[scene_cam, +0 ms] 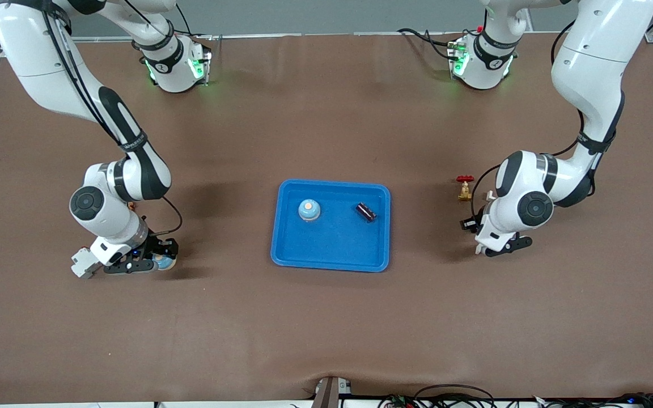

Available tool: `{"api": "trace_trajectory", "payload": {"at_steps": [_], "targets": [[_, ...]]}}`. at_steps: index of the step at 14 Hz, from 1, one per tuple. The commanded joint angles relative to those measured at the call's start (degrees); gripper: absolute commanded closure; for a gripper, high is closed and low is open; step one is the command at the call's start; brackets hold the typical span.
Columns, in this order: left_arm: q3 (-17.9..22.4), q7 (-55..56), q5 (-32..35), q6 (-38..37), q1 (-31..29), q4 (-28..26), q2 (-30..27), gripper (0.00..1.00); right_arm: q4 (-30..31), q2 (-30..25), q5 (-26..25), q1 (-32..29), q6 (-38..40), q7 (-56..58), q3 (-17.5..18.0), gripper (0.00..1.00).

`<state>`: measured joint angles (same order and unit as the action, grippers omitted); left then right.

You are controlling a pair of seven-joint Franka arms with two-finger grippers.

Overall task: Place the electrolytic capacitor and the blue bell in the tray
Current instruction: 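Grasp the second capacitor with the left gripper while the right gripper grasps the bell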

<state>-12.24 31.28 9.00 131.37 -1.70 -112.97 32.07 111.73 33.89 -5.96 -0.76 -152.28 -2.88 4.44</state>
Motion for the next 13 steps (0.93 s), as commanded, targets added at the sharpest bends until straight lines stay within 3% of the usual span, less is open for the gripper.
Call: {"api": "trace_trajectory", "payload": {"at_steps": [1, 4, 8, 13], "targets": [[-0.3, 1.0, 0.8, 0.3, 0.0, -0.7, -0.6, 1.0, 0.4, -0.3, -0.4, -1.2, 0.0, 0.2, 1.0, 1.0], [-0.3, 1.5, 0.8, -0.1, -0.1, 0.2, -1.3, 1.0, -0.7, -2.0, -0.4, -0.6, 4.6, -3.5, 2.9, 1.0], [-0.4, 1.3, 0.1, -11.8, 0.5, 8.9, -1.1, 1.0, -4.3, -3.7, -0.5, 0.8, 13.2, -14.7, 7.4, 1.0], [-0.6, 3.4, -2.5, -23.5, 2.5, 19.1, -1.2, 1.0, -11.1, -3.7, -0.6, 11.4, 20.9, -35.4, 7.7, 1.0]]}}
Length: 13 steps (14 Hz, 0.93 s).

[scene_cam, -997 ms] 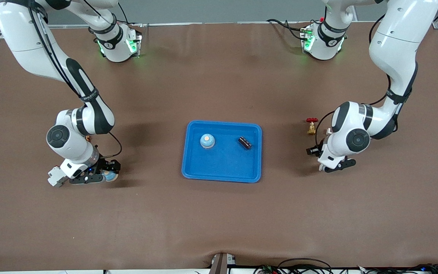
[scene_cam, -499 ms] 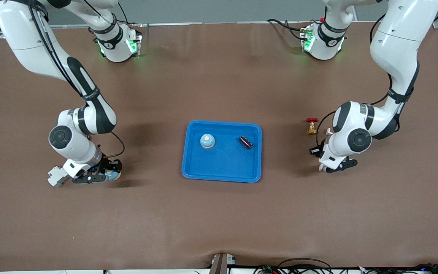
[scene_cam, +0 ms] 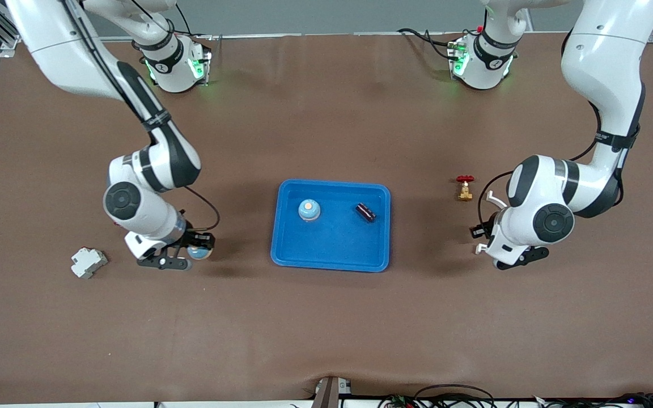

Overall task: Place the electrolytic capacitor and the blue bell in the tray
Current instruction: 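Carry the capacitor and bell over the tray with both grippers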

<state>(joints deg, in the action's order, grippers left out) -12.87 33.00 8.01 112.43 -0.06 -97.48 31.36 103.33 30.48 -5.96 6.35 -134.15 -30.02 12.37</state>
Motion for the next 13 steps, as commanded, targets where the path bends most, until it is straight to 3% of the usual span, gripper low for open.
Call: {"api": "trace_trajectory", "payload": {"at_steps": [1, 4, 7, 10, 13], "targets": [[-0.1, 4.1, -2.5, -6.2, 1.6, 5.5, -0.5, 1.0, -4.3, 0.2, -0.6, 6.8, 2.9, -13.1, -0.3, 1.0], [-0.3, 12.6, -4.0, -9.1, 4.2, 11.9, -0.3, 1.0, -9.4, 3.7, -1.4, 13.4, 3.4, -24.3, -0.7, 1.0], [-0.2, 20.6, -6.5, -9.0, 7.3, 14.1, 0.2, 1.0, -13.2, 6.2, -2.5, 17.7, 5.6, -30.2, -1.6, 1.0], [-0.2, 29.8, -6.5, -8.5, 10.8, 18.9, 4.5, 1.0, -16.8, 9.4, -4.1, 21.0, 5.7, -36.8, -2.3, 1.0], [-0.2, 36.9, -6.5, -4.6, 14.5, 21.0, 8.5, 1.0, -20.9, 13.2, -6.2, 25.9, 5.7, -44.1, -5.1, 1.0]]}}
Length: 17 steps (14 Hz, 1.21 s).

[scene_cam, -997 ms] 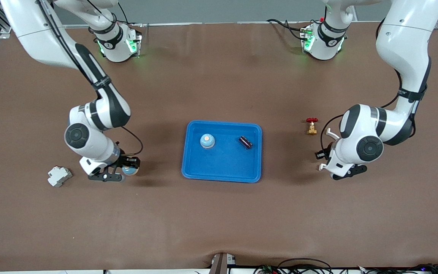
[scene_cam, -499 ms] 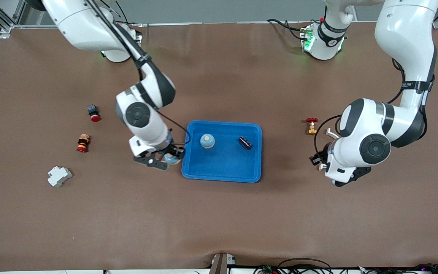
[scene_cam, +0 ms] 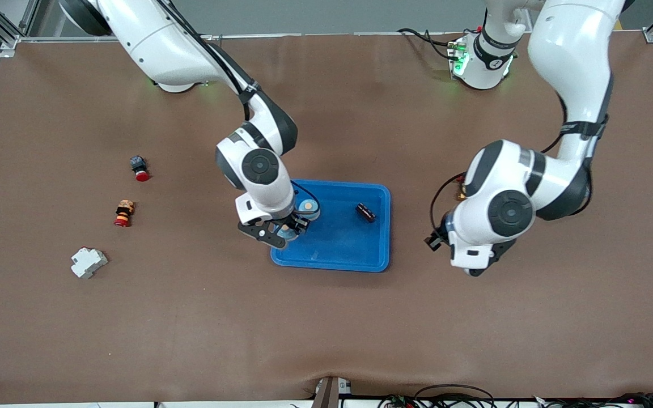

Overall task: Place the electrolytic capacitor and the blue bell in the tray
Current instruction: 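Carry the capacitor and bell over the tray with both grippers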

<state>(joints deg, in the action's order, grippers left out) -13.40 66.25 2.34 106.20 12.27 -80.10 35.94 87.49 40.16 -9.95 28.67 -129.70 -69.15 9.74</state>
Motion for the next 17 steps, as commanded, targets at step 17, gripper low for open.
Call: {"api": "trace_trajectory", "payload": {"at_steps": [17], "targets": [[0.8, 12.9, -0.8, 24.5, 10.4, 3.5, 12.5, 1.0, -5.8, 6.4, -8.6, 5.7, -3.4, -14.5, -3.9, 1.0]]}}
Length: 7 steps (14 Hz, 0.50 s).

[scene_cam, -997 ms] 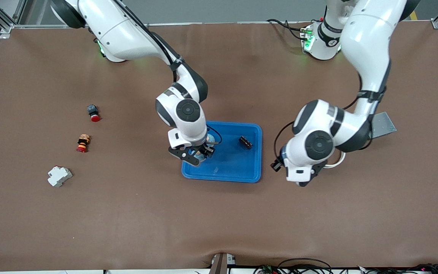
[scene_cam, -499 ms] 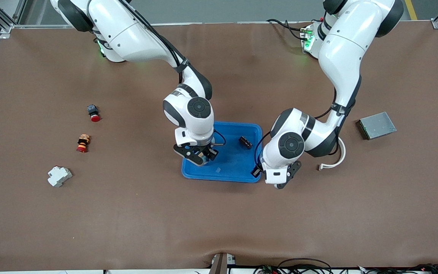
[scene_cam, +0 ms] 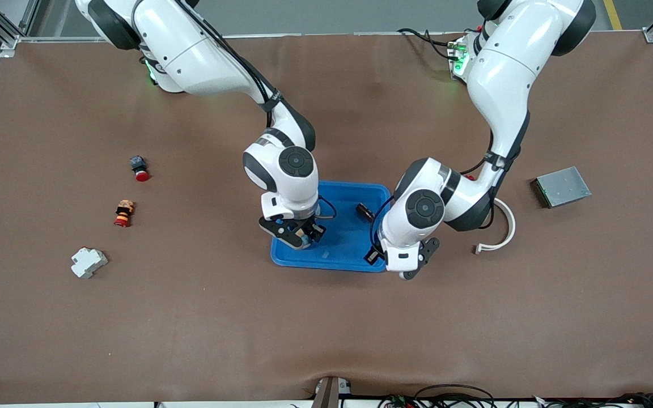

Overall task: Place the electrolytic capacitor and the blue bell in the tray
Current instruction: 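Lower both items into the tray and open both grippers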

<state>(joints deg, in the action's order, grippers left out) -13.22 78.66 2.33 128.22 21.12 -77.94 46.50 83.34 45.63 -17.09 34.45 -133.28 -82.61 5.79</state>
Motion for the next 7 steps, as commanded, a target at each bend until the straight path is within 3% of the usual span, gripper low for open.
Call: {"api": "trace_trajectory", "payload": {"at_steps": [1, 7], "targets": [[0.6, 0.8, -0.7, 3.6, 2.0, 1.3, 2.7, 1.0, -1.7, 1.0, -1.5, -0.2, 0.2, -0.9, 0.1, 1.0], [0.7, 2.4, -0.2, 4.3, 3.7, 0.9, 3.9, 1.0, -1.9, 4.1, -1.5, -1.3, -2.9, -0.9, 0.1, 1.0]]}}
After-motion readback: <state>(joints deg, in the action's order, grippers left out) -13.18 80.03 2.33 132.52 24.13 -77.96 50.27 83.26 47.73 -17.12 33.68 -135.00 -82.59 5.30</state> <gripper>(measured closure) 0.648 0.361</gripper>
